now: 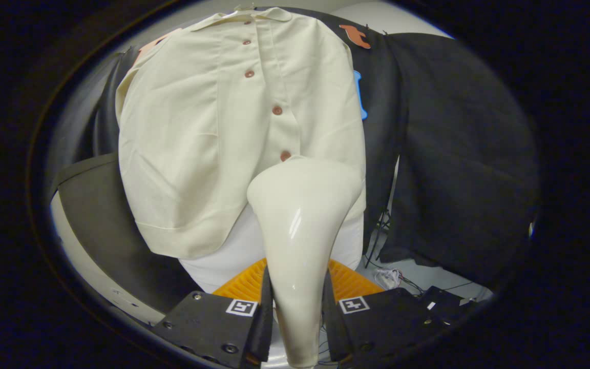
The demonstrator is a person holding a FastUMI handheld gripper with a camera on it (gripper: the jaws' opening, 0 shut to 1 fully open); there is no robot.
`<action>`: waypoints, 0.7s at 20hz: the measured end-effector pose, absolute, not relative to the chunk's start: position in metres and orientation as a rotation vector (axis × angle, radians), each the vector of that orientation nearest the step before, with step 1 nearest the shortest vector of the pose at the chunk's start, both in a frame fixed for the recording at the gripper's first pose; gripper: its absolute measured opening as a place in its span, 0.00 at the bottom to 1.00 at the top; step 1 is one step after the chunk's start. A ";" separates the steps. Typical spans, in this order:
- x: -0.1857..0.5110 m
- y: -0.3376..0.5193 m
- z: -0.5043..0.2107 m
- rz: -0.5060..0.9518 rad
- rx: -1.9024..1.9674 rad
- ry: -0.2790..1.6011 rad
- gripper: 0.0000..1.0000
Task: Iron the clothes twice with a garment steamer, once on the left side and once on the right side.
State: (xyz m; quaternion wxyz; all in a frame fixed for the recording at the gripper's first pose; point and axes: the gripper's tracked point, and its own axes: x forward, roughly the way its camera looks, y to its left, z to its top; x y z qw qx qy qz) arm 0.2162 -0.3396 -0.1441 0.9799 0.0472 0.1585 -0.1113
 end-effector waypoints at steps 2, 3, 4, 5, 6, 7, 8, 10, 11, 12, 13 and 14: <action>0.207 -0.331 -0.114 -0.237 0.089 0.282 0.44; 0.203 -0.326 -0.098 -0.242 0.084 0.263 0.44; 0.197 -0.320 -0.084 -0.243 0.079 0.245 0.43; 0.192 -0.314 -0.068 -0.244 0.075 0.231 0.43; 0.187 -0.307 -0.053 -0.248 0.071 0.218 0.43; 0.184 -0.300 -0.036 -0.246 0.067 0.196 0.43; 0.182 -0.292 -0.021 -0.241 0.064 0.182 0.43; 0.175 -0.274 0.004 -0.232 0.051 0.172 0.43; 0.171 -0.266 0.017 -0.228 0.040 0.165 0.43; 0.166 -0.256 0.030 -0.223 0.036 0.155 0.43; 0.161 -0.245 0.044 -0.212 0.037 0.143 0.43; 0.157 -0.233 0.057 -0.201 0.035 0.129 0.43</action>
